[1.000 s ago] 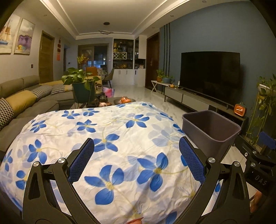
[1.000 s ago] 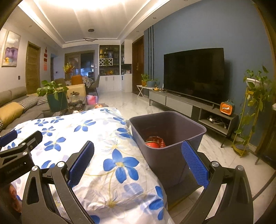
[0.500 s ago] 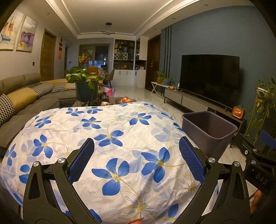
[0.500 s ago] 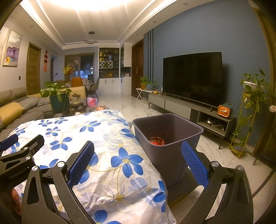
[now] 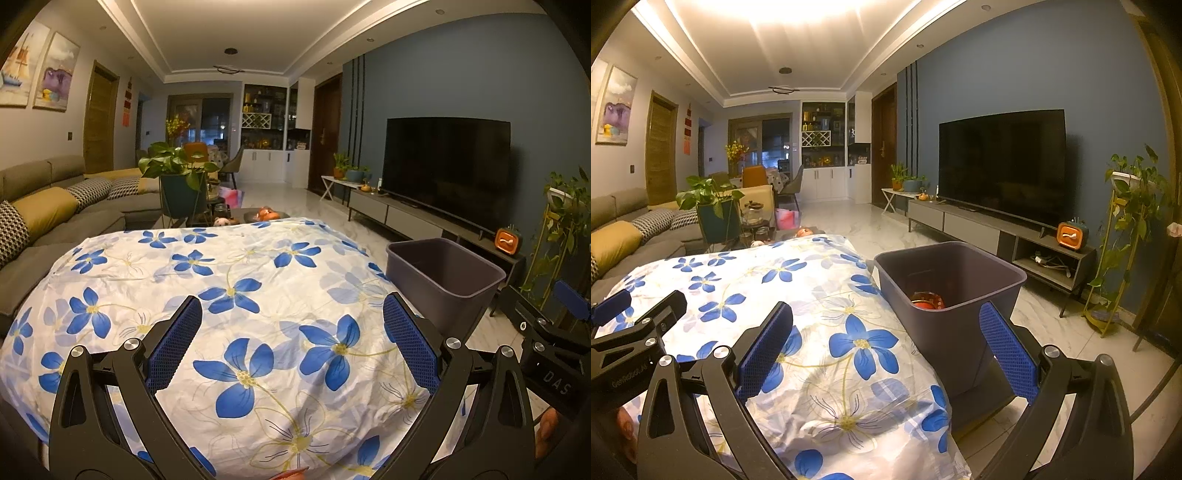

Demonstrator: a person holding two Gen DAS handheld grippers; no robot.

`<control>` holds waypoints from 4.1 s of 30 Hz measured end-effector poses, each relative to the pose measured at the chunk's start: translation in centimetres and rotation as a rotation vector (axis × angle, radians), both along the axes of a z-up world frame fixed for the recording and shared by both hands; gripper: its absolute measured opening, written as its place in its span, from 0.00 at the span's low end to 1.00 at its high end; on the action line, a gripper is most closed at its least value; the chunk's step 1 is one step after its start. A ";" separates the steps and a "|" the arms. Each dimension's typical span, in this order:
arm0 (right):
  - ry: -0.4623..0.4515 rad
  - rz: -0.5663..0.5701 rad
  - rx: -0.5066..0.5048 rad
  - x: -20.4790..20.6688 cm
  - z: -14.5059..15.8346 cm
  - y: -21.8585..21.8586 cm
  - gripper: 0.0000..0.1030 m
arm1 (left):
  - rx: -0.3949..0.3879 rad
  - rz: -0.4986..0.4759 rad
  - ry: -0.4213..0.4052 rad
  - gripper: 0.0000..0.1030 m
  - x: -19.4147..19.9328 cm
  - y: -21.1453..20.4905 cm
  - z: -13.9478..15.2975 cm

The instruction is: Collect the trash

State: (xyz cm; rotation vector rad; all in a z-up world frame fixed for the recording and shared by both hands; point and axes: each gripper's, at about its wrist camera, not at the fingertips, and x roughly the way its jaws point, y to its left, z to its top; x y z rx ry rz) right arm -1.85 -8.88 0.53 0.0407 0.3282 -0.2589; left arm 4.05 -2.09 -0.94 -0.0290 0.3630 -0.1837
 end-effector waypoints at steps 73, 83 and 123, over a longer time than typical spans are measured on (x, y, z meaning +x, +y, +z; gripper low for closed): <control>-0.014 0.012 0.010 0.5 0.8 0.7 0.95 | -0.002 0.013 -0.014 0.94 -0.6 0.2 0.7; -0.014 0.012 0.011 0.5 0.8 0.7 0.95 | -0.003 0.013 -0.013 0.94 -0.5 0.1 0.6; -0.015 0.011 0.016 0.4 0.7 0.4 0.95 | -0.002 0.014 -0.013 0.94 -0.5 0.1 0.6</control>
